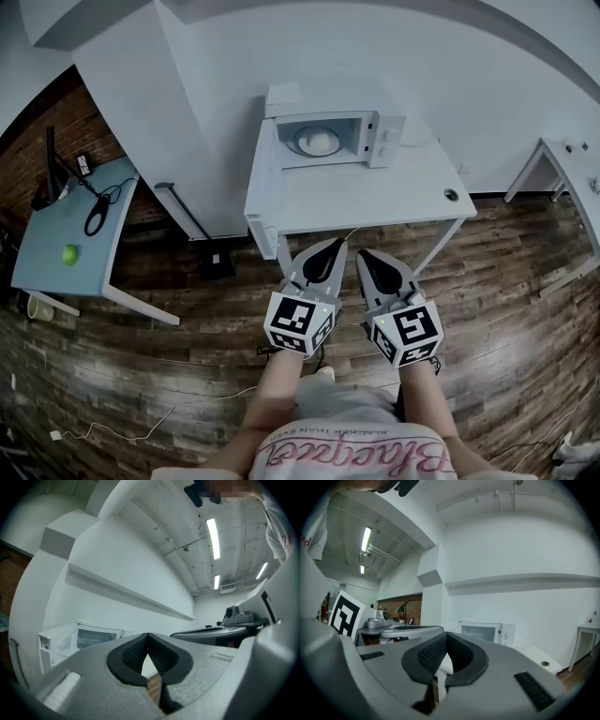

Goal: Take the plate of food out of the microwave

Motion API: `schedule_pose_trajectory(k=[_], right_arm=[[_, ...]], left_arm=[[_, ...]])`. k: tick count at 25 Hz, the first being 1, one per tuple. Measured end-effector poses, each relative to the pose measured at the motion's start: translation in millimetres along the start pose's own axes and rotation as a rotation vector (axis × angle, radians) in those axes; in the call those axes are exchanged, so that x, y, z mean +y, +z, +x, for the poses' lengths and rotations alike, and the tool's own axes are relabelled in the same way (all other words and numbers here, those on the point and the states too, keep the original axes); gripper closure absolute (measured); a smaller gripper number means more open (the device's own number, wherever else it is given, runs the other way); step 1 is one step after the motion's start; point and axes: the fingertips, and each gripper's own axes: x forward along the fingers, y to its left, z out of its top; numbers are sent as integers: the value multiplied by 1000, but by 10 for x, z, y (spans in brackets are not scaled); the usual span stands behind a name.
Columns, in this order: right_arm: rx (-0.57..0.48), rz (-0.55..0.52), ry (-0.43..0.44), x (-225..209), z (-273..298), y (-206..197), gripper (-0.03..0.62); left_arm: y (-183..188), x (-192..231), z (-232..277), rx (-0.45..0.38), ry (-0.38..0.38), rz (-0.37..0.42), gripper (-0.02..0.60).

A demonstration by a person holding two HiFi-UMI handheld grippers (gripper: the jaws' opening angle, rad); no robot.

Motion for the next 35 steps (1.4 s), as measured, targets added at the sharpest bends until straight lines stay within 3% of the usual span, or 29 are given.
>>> schedule_pose_trajectory(k=[17, 35], right_arm=[[-25, 99, 16, -233, 368, -109, 588], [-28, 150, 138, -889, 1229, -186, 586]], left_arm=[[-248, 353, 179, 57, 61, -14, 578], [-460, 902, 987, 70, 150, -44, 578]])
